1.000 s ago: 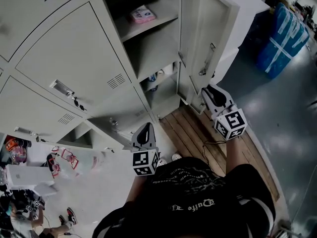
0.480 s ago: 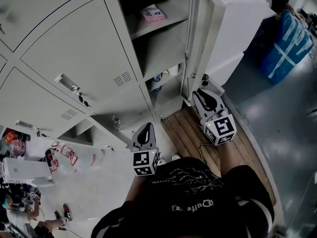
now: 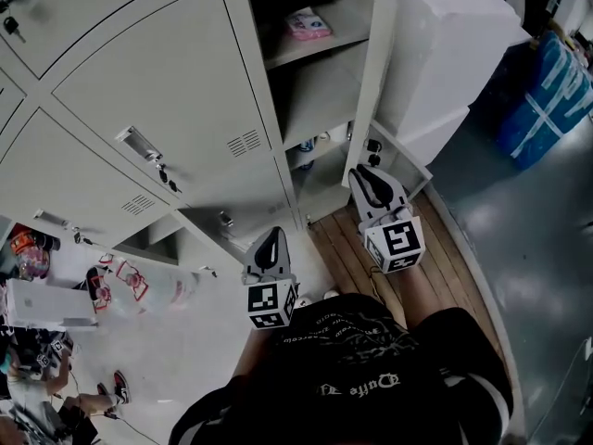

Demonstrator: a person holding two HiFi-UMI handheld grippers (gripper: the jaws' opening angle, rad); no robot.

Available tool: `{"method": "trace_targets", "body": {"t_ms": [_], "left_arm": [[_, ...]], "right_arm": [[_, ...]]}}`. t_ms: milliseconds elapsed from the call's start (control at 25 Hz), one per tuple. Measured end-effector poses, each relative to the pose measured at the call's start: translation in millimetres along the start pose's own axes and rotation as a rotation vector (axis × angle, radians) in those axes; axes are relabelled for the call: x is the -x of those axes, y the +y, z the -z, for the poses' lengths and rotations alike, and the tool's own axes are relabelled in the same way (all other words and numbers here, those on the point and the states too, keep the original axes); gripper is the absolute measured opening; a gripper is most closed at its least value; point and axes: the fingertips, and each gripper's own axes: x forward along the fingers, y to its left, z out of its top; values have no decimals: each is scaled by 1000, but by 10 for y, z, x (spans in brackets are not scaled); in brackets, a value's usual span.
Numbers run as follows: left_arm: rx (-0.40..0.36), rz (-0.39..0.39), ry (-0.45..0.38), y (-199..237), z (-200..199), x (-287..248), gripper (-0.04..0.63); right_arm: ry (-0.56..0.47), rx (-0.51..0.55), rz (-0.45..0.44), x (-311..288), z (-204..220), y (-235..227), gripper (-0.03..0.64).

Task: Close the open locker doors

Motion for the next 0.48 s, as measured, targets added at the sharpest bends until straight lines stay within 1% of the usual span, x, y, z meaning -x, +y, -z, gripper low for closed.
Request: {"method": "trace_targets", "body": {"t_ms": [160,280,480], "left_arm": [[8,-15,-12,53,-39,6,8],[20,-3,-14,64,-30,3,8],[20,-41,-14,143,-12,11,8]], "right_arm": [[-9,-8,-18,-137,-21,92,54],[-5,-21,-49,-248,-20,167,51],[1,21,-84,-447,-45,286,49]]}}
